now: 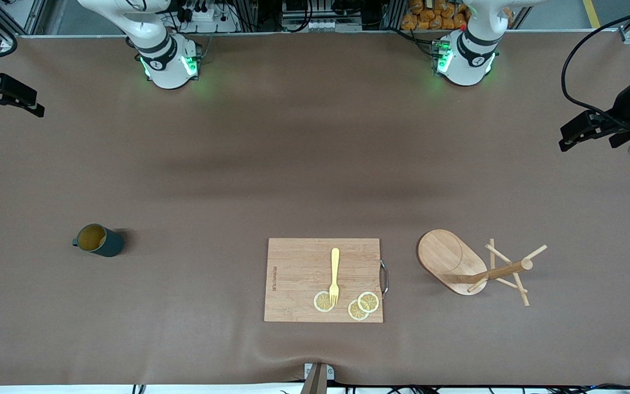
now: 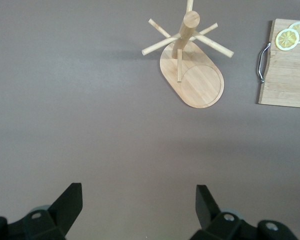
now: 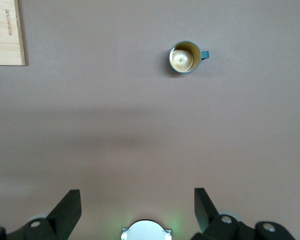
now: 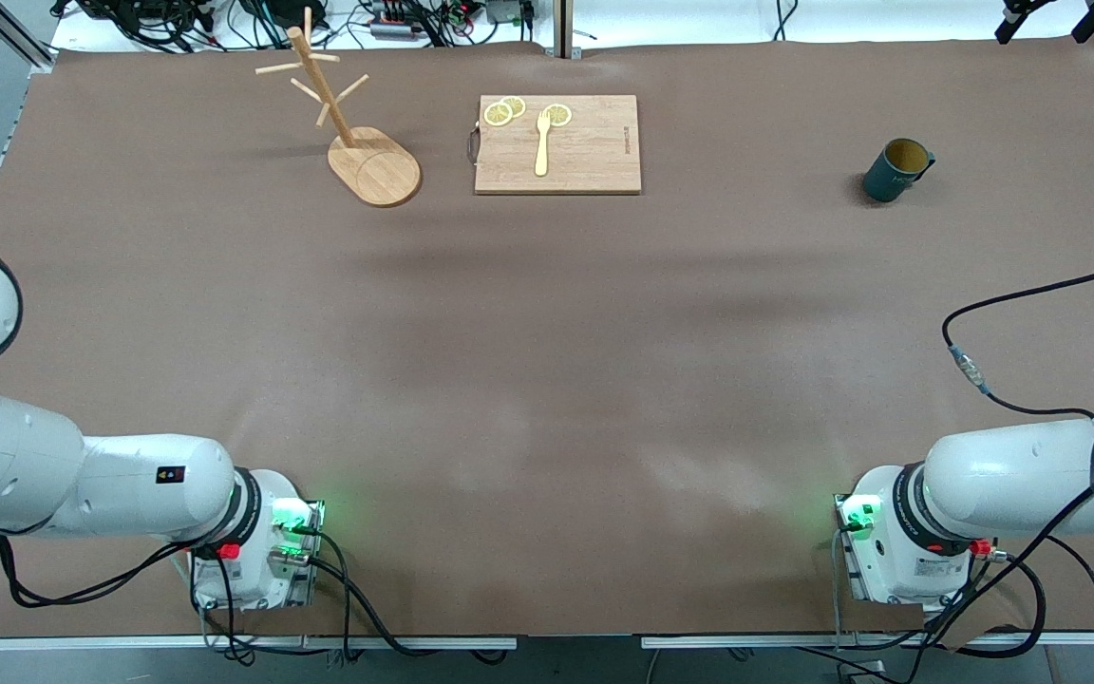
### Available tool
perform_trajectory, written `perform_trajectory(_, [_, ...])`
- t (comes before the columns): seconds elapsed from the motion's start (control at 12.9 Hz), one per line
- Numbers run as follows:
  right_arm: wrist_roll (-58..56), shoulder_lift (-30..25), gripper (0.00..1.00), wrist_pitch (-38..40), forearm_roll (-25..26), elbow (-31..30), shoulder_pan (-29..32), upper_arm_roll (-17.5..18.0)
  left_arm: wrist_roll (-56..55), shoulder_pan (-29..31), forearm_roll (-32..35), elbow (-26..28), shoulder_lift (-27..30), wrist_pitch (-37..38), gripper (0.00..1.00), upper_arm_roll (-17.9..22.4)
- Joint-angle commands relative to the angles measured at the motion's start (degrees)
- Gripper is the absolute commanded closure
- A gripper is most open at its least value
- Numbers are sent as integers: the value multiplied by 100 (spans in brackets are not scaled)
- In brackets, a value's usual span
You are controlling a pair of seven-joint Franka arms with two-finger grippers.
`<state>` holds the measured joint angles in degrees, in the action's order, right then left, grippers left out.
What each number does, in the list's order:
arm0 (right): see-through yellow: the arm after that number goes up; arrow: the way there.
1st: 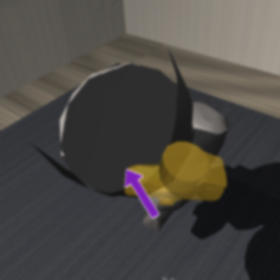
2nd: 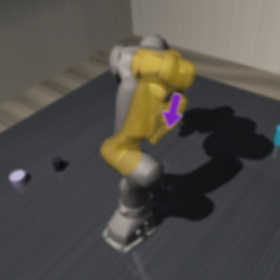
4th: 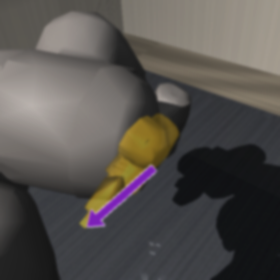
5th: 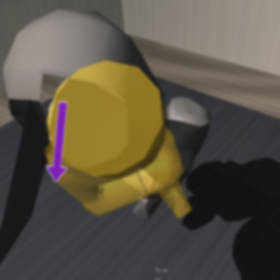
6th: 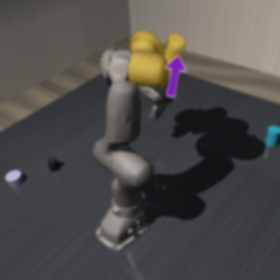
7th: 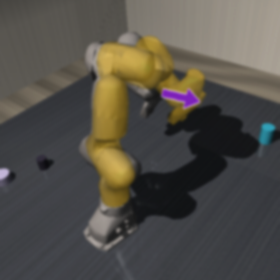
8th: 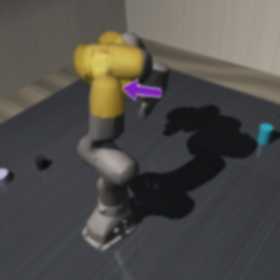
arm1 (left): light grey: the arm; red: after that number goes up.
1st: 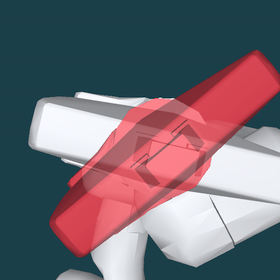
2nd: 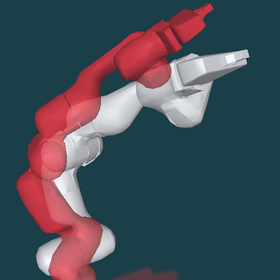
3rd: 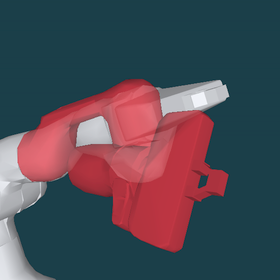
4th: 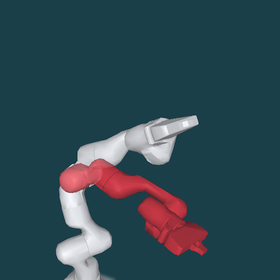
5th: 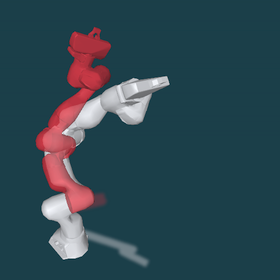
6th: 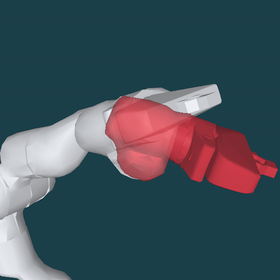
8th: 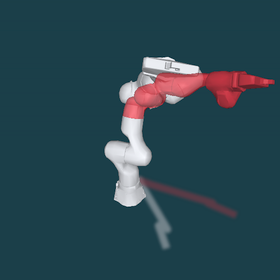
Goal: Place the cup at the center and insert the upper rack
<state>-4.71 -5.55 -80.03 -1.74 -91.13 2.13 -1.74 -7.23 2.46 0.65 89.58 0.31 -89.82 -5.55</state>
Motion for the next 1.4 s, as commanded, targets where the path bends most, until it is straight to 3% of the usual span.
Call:
perform_trajectory(0.0, [110, -139, 0, -22, 16, -54, 15, 34, 55, 35, 15, -134, -48, 78, 0, -25])
perform_trajectory(1.32, [119, -104, 0, 14, 25, -1, 15, 78, -24, 35, -21, -318, -154, 96, 0, -25])
